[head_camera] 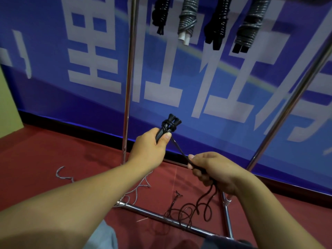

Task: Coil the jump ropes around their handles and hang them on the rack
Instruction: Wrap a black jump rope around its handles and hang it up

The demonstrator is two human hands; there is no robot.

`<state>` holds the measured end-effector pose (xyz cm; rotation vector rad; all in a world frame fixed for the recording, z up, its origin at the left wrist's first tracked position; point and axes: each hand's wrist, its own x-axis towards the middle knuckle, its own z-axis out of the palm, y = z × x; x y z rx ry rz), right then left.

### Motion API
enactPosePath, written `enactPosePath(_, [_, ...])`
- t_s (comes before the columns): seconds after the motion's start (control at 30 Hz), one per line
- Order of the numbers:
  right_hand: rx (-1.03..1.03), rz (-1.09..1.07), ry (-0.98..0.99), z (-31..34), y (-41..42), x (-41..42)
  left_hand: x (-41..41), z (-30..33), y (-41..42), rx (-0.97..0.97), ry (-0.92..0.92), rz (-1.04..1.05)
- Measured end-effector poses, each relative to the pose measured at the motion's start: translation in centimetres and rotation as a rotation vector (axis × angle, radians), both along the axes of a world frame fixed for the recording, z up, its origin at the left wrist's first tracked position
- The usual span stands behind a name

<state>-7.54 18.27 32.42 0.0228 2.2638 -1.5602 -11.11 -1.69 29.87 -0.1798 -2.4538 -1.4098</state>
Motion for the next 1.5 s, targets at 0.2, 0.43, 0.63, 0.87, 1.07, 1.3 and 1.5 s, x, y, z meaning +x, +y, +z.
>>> enactPosePath(0.2, [0.043,-0.010,0.217,0.2,-0.3,0.4,-0.8,-0.5,-0.5,-0.076,-0.054,0.021])
enactPosePath(0.43, [0.330,0.043,0.366,-0.2,-0.5,0.9,-1.2,-1.3,-1.1,-0.209,-0.107,0.032])
enactPosePath(0.63, [0.366,-0.136,0.409,-0.8,-0.4,0.1,-1.1,-1.2,-1.5,-0.316,-0.105,0.050])
enactPosePath(0.87, [0.404,-0.205,0.317,-0.7,-0.2,0.1,-0.9,-0.9,-1.4,-0.366,-0.097,0.038])
enactPosePath(1.07, [0.367,-0.244,0.191,0.2,-0.6,0.2,-0.9,-1.0,-1.2,-0.406,-0.098,0.017])
enactPosePath(1.3, [0.234,-0.224,0.129,0.5,-0.5,0.5,-0.9,-1.1,-1.1,-0.426,-0.111,-0.005])
enactPosePath(1.5, [0.252,-0.096,0.256,0.8,-1.0,1.5,-1.2,-1.6,-1.5,-0.487,-0.200,-0.061])
